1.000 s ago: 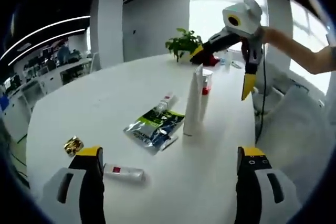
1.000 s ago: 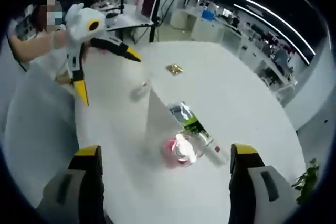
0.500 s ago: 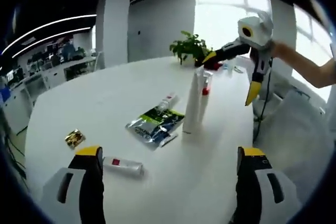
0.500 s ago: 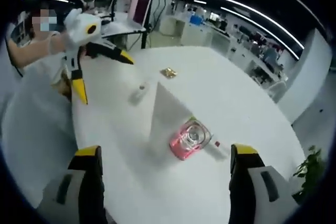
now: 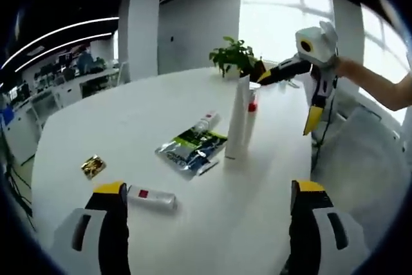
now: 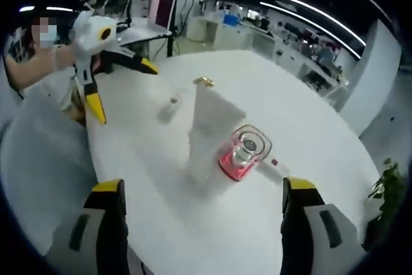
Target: Arrange the skincare products in the storage area until every visible bottle or jar stands upright without overlapping.
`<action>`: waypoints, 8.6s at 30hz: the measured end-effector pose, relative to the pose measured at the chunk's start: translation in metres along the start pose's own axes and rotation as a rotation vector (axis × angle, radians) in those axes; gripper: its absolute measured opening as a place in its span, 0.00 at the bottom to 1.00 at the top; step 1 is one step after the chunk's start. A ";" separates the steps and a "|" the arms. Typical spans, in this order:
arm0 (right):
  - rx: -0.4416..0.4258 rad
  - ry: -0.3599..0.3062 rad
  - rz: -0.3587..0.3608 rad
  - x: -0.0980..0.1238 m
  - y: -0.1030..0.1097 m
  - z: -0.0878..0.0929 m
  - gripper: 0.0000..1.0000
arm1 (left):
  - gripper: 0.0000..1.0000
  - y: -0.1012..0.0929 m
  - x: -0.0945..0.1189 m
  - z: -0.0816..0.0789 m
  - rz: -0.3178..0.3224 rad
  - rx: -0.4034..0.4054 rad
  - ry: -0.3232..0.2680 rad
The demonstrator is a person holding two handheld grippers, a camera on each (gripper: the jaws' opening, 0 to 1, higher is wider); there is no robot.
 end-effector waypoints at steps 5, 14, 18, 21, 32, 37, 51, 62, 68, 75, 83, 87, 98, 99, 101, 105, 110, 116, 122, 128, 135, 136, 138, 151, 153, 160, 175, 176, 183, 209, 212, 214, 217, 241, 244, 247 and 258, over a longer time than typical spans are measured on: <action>0.020 0.016 0.014 0.001 -0.003 0.007 0.99 | 0.99 -0.004 -0.003 0.001 0.008 0.011 0.012; 0.028 0.038 -0.014 0.001 -0.018 0.016 0.93 | 0.97 -0.006 -0.011 -0.001 -0.004 0.052 0.022; 0.039 0.048 -0.026 -0.001 -0.025 0.018 0.93 | 0.98 -0.002 -0.012 -0.001 -0.026 0.075 0.025; 0.051 0.049 -0.042 -0.003 -0.029 0.017 0.93 | 0.99 -0.002 -0.012 0.000 -0.036 0.081 0.034; 0.109 0.092 -0.086 -0.019 -0.044 0.018 0.97 | 0.99 -0.012 -0.005 0.004 -0.057 0.114 0.057; 0.126 0.112 -0.099 -0.023 -0.049 0.019 0.99 | 0.99 -0.010 -0.003 0.006 -0.056 0.136 0.054; 0.186 0.177 -0.108 -0.038 -0.093 0.028 1.00 | 0.94 -0.007 -0.010 0.006 -0.060 0.155 0.065; 0.328 0.231 -0.101 -0.063 -0.137 0.035 0.99 | 0.99 -0.007 -0.016 0.002 -0.090 0.175 0.048; 0.365 0.239 -0.139 -0.080 -0.145 0.033 0.94 | 0.99 -0.006 -0.018 0.002 -0.116 0.200 0.040; 0.358 0.252 -0.179 -0.102 -0.147 0.029 0.80 | 0.99 -0.001 -0.017 0.011 -0.141 0.223 0.055; 0.406 0.332 -0.270 -0.123 -0.145 0.030 0.55 | 0.99 -0.002 -0.019 0.019 -0.147 0.240 0.073; 0.434 0.349 -0.277 -0.134 -0.147 0.031 0.53 | 0.99 0.001 -0.018 0.021 -0.154 0.248 0.077; 0.475 0.431 -0.326 -0.153 -0.145 0.035 0.42 | 0.99 -0.001 -0.019 0.024 -0.133 0.244 0.087; 0.480 0.439 -0.332 -0.154 -0.144 0.035 0.41 | 0.99 -0.001 -0.019 0.024 -0.134 0.245 0.087; 0.482 0.449 -0.343 -0.157 -0.143 0.035 0.39 | 0.99 -0.001 -0.019 0.024 -0.130 0.246 0.087; 0.513 0.490 -0.363 -0.161 -0.143 0.037 0.36 | 0.99 -0.002 -0.020 0.024 -0.127 0.244 0.088; 0.535 0.541 -0.392 -0.166 -0.142 0.040 0.32 | 0.99 -0.002 -0.020 0.026 -0.122 0.252 0.088; 0.546 0.572 -0.412 -0.171 -0.142 0.043 0.29 | 0.99 -0.001 -0.019 0.027 -0.124 0.259 0.086; 0.504 0.604 -0.383 -0.171 -0.148 0.039 0.22 | 0.99 -0.003 -0.020 0.029 -0.115 0.264 0.094; 0.524 0.632 -0.371 -0.171 -0.144 0.041 0.22 | 0.99 -0.005 -0.021 0.027 -0.105 0.262 0.084; 0.613 0.650 -0.388 -0.170 -0.140 0.042 0.23 | 0.99 -0.005 -0.020 0.026 -0.104 0.269 0.077; 0.607 0.655 -0.381 -0.171 -0.141 0.041 0.23 | 0.98 -0.005 -0.021 0.026 -0.102 0.271 0.075; 0.609 0.656 -0.371 -0.172 -0.142 0.041 0.23 | 0.98 -0.007 -0.022 0.023 -0.090 0.268 0.067; 0.555 0.658 -0.264 -0.165 -0.138 0.044 0.20 | 0.97 -0.015 -0.025 0.016 -0.063 0.287 0.041; 0.557 0.639 -0.248 -0.163 -0.136 0.045 0.20 | 0.97 -0.017 -0.026 0.016 -0.055 0.279 0.044; 0.449 0.530 -0.108 -0.163 -0.146 0.040 0.19 | 0.98 -0.020 -0.026 0.011 -0.048 0.279 0.030; 0.113 0.185 0.087 -0.123 -0.164 0.041 0.18 | 0.99 -0.022 -0.026 0.005 -0.024 0.252 0.022; 0.080 0.162 0.091 -0.116 -0.162 0.040 0.18 | 0.99 -0.022 -0.027 0.005 -0.021 0.247 0.022; -0.043 0.040 0.067 -0.080 -0.132 0.050 0.18 | 0.98 -0.033 -0.030 -0.009 -0.014 0.203 -0.005; -0.125 -0.064 0.086 0.020 -0.035 0.086 0.19 | 0.85 -0.060 -0.034 -0.028 0.090 0.269 -0.077; -0.122 -0.105 0.052 0.025 -0.016 0.071 0.19 | 0.81 -0.074 -0.035 -0.040 0.156 0.302 -0.135; -0.100 -0.117 0.039 0.027 -0.004 0.060 0.19 | 0.78 -0.084 -0.035 -0.047 0.203 0.346 -0.169; -0.067 -0.135 0.023 0.027 0.011 0.042 0.19 | 0.67 -0.092 -0.036 -0.056 0.244 0.404 -0.215; 0.096 -0.178 -0.065 -0.008 0.084 -0.023 0.19 | 0.43 -0.102 -0.043 -0.062 0.299 0.543 -0.271; 0.096 -0.189 -0.068 -0.011 0.088 -0.027 0.19 | 0.35 -0.100 -0.040 -0.068 0.311 0.609 -0.296; 0.062 -0.203 -0.071 -0.012 0.088 -0.030 0.19 | 0.34 -0.093 -0.039 -0.068 0.279 0.604 -0.315; -0.015 -0.224 -0.057 -0.012 0.092 -0.035 0.19 | 0.16 -0.085 -0.037 -0.071 0.216 0.651 -0.342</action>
Point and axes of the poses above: the point that each gripper's makers call its tool centre point, and the gripper's own axes: x roughly backward along the fingers, y roughly to its left, z roughly out of its underside, the point moved 1 cm from there along x, roughly backward along the fingers, and after that the axes turned 7 degrees about -x, right-handed, at the moved point
